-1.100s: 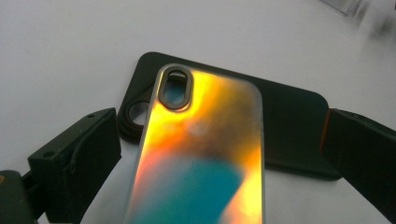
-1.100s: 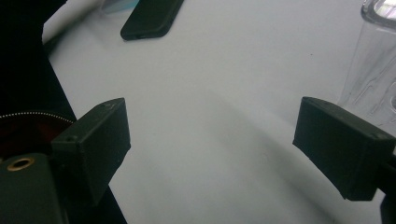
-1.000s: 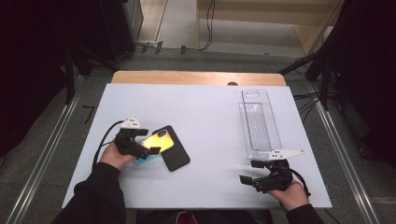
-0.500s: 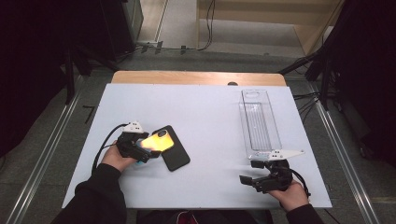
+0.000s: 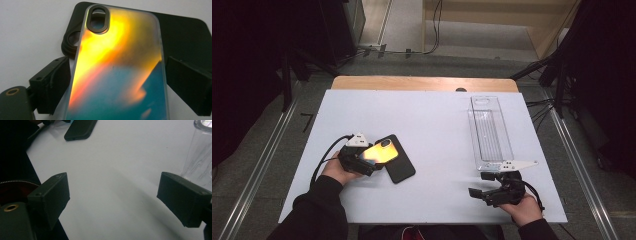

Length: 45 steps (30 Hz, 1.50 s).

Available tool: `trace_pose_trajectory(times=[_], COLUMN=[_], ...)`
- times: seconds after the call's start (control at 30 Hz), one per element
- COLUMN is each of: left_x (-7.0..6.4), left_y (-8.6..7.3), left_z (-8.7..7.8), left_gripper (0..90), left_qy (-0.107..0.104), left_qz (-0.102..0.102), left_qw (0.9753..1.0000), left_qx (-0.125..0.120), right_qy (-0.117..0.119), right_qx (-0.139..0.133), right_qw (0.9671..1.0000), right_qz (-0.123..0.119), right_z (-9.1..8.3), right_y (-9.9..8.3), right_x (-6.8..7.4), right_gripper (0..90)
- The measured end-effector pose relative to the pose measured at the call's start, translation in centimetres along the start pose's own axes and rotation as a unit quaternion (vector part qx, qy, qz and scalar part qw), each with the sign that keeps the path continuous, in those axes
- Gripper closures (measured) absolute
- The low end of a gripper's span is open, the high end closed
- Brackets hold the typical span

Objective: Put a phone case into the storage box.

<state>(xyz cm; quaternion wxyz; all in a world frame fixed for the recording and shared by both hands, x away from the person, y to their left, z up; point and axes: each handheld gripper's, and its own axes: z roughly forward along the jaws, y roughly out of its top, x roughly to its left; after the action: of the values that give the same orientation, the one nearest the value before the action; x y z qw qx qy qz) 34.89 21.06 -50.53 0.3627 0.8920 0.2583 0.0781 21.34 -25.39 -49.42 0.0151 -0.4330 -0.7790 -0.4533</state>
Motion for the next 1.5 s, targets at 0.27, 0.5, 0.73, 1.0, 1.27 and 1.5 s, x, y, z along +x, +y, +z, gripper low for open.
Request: trace_pose_trajectory(times=[0.27,0.5,0.73,1.0,1.27,1.5], left_x=[-0.2,-0.3,-0.5,-0.7,-1.6,-2.9], left_y=[0.0,0.0,0.2,1.1,2.4,3.4], left_z=[-0.1,-0.1,-0.1,-1.2,-2.1,-2.4], left_gripper=[15.9,16.4,16.6,16.7,16.7,16.6], left_qy=[0.017,0.018,0.018,0.009,0.012,0.017], left_qz=[0.010,0.007,0.010,-0.005,-0.030,-0.072], left_qw=[0.9998,0.9998,0.9997,0.9999,0.9993,0.9972], left_qx=[0.002,0.005,0.010,-0.006,-0.016,-0.010], right_qy=[0.000,0.000,0.001,0.001,0.001,0.001], right_qx=[0.001,0.001,0.001,-0.001,-0.001,-0.002], right_qw=[1.0000,1.0000,1.0000,1.0000,1.0000,1.0000], right_qz=[0.001,0.001,0.002,0.000,0.001,-0.002], right_z=[0.0,0.0,0.0,0.0,-0.1,0.0], right_y=[0.0,0.0,0.0,0.0,0.0,0.0], right_x=[0.0,0.0,0.0,0.0,0.0,0.1], right_gripper=[9.0,9.0,9.0,9.1,9.1,9.1])
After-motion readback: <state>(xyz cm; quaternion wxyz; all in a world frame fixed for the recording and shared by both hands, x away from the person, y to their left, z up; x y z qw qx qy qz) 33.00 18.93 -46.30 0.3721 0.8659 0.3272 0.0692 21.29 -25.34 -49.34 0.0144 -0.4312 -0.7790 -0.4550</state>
